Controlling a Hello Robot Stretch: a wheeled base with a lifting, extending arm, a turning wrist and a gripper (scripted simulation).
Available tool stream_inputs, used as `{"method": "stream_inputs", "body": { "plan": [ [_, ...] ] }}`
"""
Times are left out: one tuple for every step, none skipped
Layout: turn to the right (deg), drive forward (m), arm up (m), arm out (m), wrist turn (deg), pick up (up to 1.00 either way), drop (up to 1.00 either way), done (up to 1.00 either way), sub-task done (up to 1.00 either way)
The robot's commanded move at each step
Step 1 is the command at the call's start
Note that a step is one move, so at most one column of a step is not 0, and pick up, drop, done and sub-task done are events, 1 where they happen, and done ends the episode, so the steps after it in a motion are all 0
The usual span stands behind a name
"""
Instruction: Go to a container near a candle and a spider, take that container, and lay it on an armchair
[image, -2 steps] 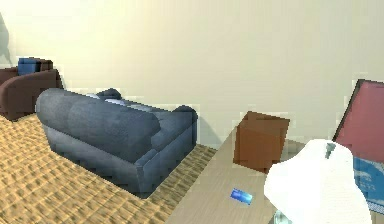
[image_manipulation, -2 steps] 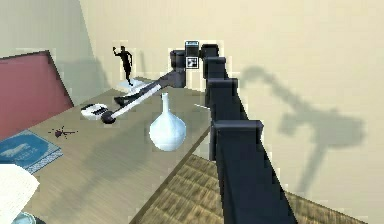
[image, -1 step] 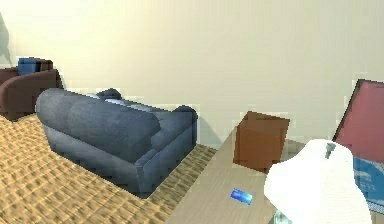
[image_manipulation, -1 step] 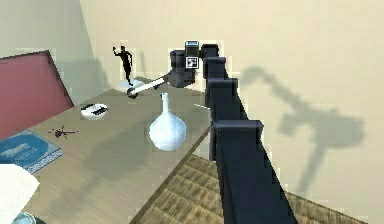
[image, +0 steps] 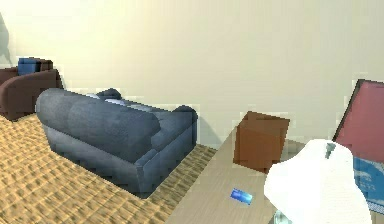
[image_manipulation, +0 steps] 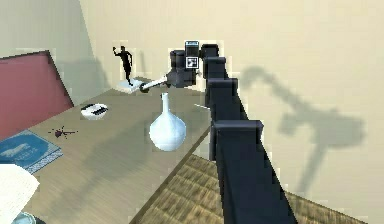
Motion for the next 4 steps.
{"method": "stream_inputs", "body": {
  "plan": [
    [0.0,0.00,-0.28,0.00,0.0,0.00,0.00,0.00,0.00],
    [0.0,0.00,0.00,0.00,0.0,1.00,0.00,0.00,0.00],
    [0.0,0.00,0.10,0.00,0.0,0.00,0.00,0.00,0.00],
    [0.0,0.00,0.18,0.00,0.0,0.00,0.00,0.00,0.00]
  ]
}}
